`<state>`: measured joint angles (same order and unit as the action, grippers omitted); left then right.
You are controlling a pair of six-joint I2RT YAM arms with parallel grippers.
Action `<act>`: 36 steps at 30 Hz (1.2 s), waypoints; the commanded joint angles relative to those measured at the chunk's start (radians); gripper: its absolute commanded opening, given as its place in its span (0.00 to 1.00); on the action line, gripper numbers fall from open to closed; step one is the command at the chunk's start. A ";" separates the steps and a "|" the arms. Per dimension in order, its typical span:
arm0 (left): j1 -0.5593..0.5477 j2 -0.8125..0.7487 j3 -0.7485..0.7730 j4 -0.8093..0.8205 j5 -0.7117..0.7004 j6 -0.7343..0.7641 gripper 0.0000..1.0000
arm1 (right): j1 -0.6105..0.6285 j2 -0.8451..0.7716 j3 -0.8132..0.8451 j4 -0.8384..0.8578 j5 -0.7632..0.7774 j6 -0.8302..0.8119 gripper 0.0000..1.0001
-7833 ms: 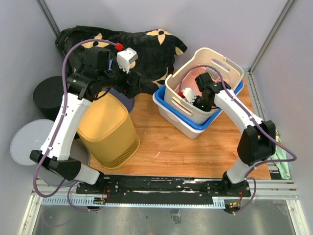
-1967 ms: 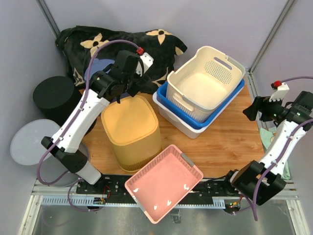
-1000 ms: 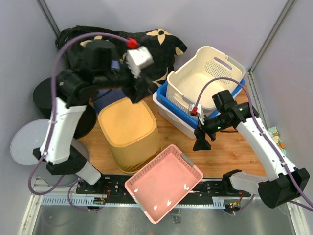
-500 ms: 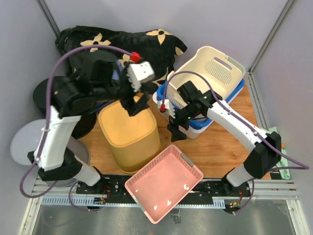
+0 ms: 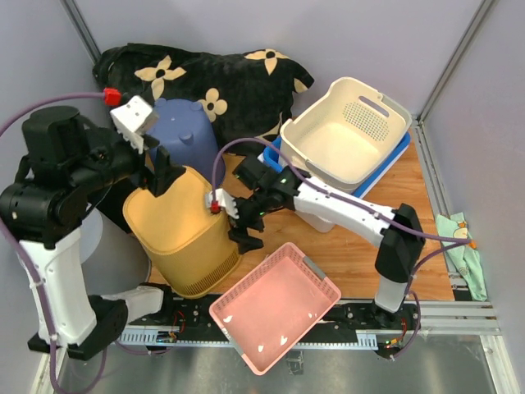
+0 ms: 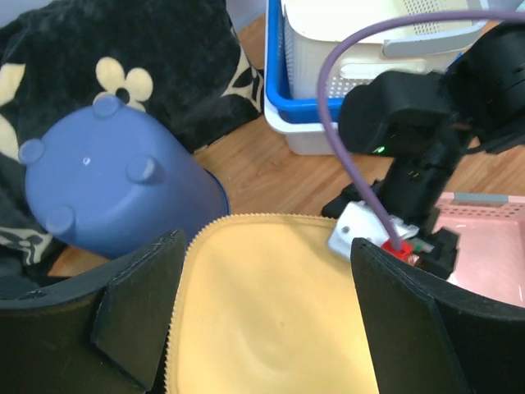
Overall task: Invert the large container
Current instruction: Adjust the container at the center of the board.
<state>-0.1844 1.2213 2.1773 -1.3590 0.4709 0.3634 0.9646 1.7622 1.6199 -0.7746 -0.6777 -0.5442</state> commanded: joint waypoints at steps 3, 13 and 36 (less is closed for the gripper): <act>0.173 -0.156 -0.122 -0.002 0.209 0.026 0.87 | 0.072 0.191 0.153 0.007 0.170 0.030 0.88; 0.362 -0.307 -0.295 -0.002 0.380 0.052 0.90 | 0.054 0.227 0.208 0.202 0.591 -0.040 0.86; 0.471 -0.356 -0.453 -0.002 0.433 0.061 0.90 | -0.183 -0.158 -0.278 0.181 0.269 -0.105 0.93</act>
<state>0.2752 0.8795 1.7351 -1.3651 0.8772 0.4225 0.7887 1.5257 1.4147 -0.6067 -0.3592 -0.6254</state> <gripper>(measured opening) 0.899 0.935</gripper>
